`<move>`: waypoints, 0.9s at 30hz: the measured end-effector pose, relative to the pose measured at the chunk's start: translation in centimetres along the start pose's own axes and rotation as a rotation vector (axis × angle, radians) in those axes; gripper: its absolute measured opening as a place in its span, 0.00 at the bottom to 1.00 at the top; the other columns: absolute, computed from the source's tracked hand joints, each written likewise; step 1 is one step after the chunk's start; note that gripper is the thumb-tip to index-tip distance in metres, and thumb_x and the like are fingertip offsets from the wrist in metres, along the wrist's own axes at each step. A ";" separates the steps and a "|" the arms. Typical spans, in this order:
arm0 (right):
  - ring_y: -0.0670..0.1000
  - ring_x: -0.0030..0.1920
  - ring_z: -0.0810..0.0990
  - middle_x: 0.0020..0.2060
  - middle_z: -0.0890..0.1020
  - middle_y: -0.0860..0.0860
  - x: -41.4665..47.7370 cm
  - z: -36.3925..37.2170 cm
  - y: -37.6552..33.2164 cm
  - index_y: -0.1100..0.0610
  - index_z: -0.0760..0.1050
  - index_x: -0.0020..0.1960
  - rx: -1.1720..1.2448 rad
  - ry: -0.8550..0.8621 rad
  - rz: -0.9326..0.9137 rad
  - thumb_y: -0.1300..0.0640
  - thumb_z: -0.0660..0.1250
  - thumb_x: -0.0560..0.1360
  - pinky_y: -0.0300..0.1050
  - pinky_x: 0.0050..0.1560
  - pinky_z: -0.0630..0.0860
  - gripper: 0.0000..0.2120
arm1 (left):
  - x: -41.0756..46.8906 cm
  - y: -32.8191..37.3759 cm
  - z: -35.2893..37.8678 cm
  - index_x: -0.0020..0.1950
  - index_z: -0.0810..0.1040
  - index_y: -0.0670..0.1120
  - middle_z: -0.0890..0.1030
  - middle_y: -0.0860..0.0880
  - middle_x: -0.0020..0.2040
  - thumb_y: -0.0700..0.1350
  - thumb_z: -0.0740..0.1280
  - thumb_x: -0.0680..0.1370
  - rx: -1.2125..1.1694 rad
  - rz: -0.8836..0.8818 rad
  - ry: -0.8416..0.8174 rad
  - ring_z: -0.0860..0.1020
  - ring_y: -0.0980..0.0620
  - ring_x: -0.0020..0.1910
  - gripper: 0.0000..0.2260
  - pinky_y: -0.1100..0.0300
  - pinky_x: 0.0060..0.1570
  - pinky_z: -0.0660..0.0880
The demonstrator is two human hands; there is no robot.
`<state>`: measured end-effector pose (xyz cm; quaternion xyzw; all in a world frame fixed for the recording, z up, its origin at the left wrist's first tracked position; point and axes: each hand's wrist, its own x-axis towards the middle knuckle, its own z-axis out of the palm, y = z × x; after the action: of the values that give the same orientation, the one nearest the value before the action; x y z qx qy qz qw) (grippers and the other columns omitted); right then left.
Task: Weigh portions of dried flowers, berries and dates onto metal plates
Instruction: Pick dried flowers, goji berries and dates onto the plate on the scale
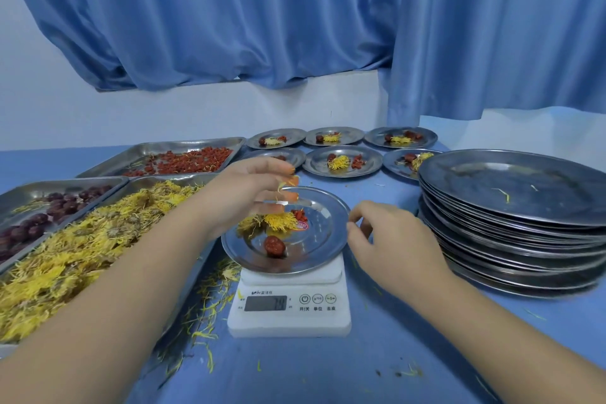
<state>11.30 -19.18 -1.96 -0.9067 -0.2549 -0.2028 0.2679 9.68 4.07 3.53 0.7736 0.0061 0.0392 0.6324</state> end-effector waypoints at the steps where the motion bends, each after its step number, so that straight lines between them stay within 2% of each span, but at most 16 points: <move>1: 0.48 0.37 0.77 0.36 0.79 0.44 0.0 0.2 0.0 0.47 0.72 0.44 0.068 0.001 0.028 0.49 0.60 0.75 0.45 0.35 0.73 0.04 | -0.5 -0.2 -0.1 0.55 0.82 0.47 0.84 0.48 0.54 0.34 0.61 0.78 -0.020 0.018 0.030 0.84 0.46 0.53 0.13 0.50 0.52 0.80; 5: 0.47 0.32 0.75 0.30 0.77 0.47 0.3 0.9 0.0 0.49 0.70 0.40 0.306 0.015 0.179 0.50 0.63 0.75 0.47 0.34 0.74 0.06 | -2.9 -1.6 -0.3 0.53 0.83 0.49 0.84 0.50 0.55 0.35 0.62 0.78 -0.094 0.143 0.224 0.83 0.47 0.55 0.14 0.52 0.51 0.78; 10: 0.49 0.29 0.74 0.26 0.74 0.49 0.6 1.5 0.4 0.59 0.68 0.35 0.385 -0.011 0.316 0.50 0.64 0.75 0.43 0.30 0.67 0.15 | -4.7 -2.5 -0.8 0.52 0.83 0.54 0.83 0.48 0.56 0.40 0.65 0.77 -0.063 0.207 0.382 0.81 0.50 0.56 0.12 0.57 0.49 0.76; 12: 0.49 0.24 0.75 0.24 0.75 0.55 0.7 1.5 0.4 0.65 0.69 0.36 0.427 -0.067 0.367 0.50 0.63 0.76 0.42 0.28 0.67 0.19 | -5.1 -2.7 -0.8 0.48 0.83 0.57 0.83 0.50 0.54 0.45 0.66 0.73 -0.073 0.196 0.450 0.81 0.52 0.55 0.10 0.58 0.50 0.76; 14: 0.49 0.20 0.74 0.22 0.76 0.54 0.7 1.7 0.4 0.68 0.71 0.39 0.543 -0.126 0.445 0.50 0.63 0.76 0.40 0.25 0.66 0.20 | -5.4 -3.0 -0.7 0.46 0.83 0.58 0.84 0.53 0.51 0.47 0.66 0.71 -0.105 0.170 0.536 0.81 0.53 0.53 0.09 0.57 0.51 0.75; 18: 0.50 0.20 0.73 0.22 0.77 0.51 0.6 1.6 0.1 0.64 0.76 0.41 0.744 -0.204 0.572 0.50 0.64 0.77 0.37 0.20 0.64 0.16 | -5.4 -3.3 -0.7 0.43 0.83 0.60 0.84 0.56 0.49 0.47 0.65 0.76 -0.127 0.137 0.575 0.82 0.55 0.52 0.10 0.57 0.48 0.74; 23: 0.51 0.22 0.73 0.26 0.79 0.55 0.7 1.3 -0.1 0.62 0.74 0.43 0.974 -0.290 0.638 0.58 0.66 0.77 0.39 0.21 0.66 0.08 | -5.3 -3.3 -0.7 0.44 0.82 0.58 0.85 0.58 0.46 0.46 0.65 0.77 -0.184 0.126 0.533 0.83 0.59 0.47 0.09 0.63 0.41 0.72; 27: 0.49 0.24 0.74 0.29 0.80 0.55 0.8 1.1 -0.1 0.63 0.75 0.44 1.111 -0.314 0.662 0.63 0.66 0.75 0.38 0.23 0.69 0.04 | -5.3 -3.1 -1.1 0.49 0.83 0.55 0.85 0.54 0.50 0.49 0.66 0.74 -0.276 0.095 0.547 0.83 0.54 0.50 0.08 0.57 0.45 0.73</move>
<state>12.18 -18.17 -2.40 -0.6831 -0.0656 0.1861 0.7032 4.43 5.49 0.42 0.6406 0.1346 0.2759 0.7038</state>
